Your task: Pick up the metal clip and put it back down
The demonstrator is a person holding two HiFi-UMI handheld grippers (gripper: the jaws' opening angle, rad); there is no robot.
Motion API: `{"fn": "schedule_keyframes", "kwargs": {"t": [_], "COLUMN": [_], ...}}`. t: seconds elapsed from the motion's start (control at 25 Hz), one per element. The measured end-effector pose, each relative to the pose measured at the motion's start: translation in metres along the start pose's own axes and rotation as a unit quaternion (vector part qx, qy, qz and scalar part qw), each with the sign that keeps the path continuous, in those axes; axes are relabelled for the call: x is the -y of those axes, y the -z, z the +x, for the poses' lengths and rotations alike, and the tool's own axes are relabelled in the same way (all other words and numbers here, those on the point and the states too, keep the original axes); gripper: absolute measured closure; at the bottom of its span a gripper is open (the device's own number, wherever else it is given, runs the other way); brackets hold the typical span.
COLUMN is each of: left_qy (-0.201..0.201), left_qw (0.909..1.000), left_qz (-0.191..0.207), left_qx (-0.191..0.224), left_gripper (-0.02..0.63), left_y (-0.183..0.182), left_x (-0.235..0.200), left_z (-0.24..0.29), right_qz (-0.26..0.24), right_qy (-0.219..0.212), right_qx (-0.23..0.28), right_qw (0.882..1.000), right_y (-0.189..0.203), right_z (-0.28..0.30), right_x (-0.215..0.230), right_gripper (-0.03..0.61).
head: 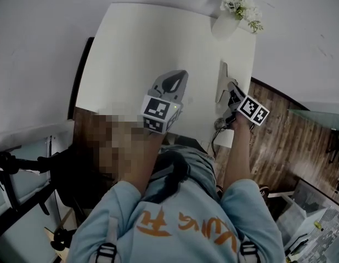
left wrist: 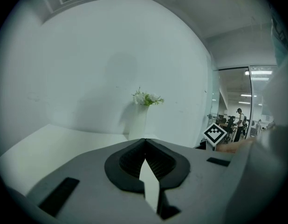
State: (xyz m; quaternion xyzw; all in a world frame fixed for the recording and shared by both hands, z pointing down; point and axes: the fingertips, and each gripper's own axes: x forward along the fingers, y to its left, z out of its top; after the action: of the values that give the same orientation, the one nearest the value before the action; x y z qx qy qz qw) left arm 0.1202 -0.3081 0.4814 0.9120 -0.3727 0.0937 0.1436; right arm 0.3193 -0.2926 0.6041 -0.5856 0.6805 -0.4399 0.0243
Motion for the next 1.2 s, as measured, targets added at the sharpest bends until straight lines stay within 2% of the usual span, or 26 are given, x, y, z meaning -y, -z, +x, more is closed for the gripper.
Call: {"fn": "schedule_keyframes", "kwargs": {"t": [0.28, 0.6, 0.68, 0.8, 0.88, 0.96, 1.0, 1.08, 1.12, 1.2], "left_qy": [-0.016, -0.035, -0.038, -0.043, -0.049, -0.059, -0.066, -0.083, -0.089, -0.096], "left_qw": [0.9998, 0.9993, 0.9991, 0.9989, 0.9985, 0.9975, 0.997, 0.9949, 0.9929, 0.9885], "left_qz": [-0.006, -0.013, -0.016, -0.019, -0.021, -0.02, -0.011, 0.032, 0.058, 0.086], "left_qx": [-0.012, -0.006, -0.003, 0.005, 0.016, 0.033, 0.04, 0.048, 0.054, 0.079], "left_gripper": [0.589, 0.589, 0.589, 0.589, 0.589, 0.589, 0.589, 0.589, 0.589, 0.589], "left_y": [0.016, 0.017, 0.017, 0.013, 0.005, -0.008, -0.016, -0.036, -0.047, -0.073], "left_x": [0.006, 0.008, 0.008, 0.008, 0.004, -0.001, -0.004, -0.006, -0.004, 0.0], "left_z": [-0.002, -0.005, -0.004, -0.002, -0.002, -0.004, -0.005, -0.008, -0.009, -0.015], "right_qz": [0.039, 0.05, 0.046, 0.037, 0.005, -0.043, -0.067, -0.121, -0.153, -0.218], "right_qy": [-0.021, -0.004, 0.009, 0.029, 0.061, 0.074, 0.065, 0.026, 0.004, -0.038], "right_qx": [-0.013, -0.019, -0.024, -0.008, 0.014, 0.045, 0.064, 0.11, 0.138, 0.195], "right_qw": [0.999, 0.999, 0.999, 0.999, 0.998, 0.995, 0.994, 0.986, 0.979, 0.956], "right_y": [0.017, 0.031, 0.034, 0.024, 0.004, -0.026, -0.044, -0.083, -0.102, -0.135], "right_z": [0.004, 0.003, 0.003, -0.005, -0.015, -0.024, -0.027, -0.035, -0.041, -0.057], "right_x": [0.01, 0.021, 0.025, 0.03, 0.034, 0.024, 0.011, -0.029, -0.054, -0.104], "right_gripper": [0.561, 0.541, 0.492, 0.375, 0.357, 0.362, 0.376, 0.4, 0.421, 0.49]}}
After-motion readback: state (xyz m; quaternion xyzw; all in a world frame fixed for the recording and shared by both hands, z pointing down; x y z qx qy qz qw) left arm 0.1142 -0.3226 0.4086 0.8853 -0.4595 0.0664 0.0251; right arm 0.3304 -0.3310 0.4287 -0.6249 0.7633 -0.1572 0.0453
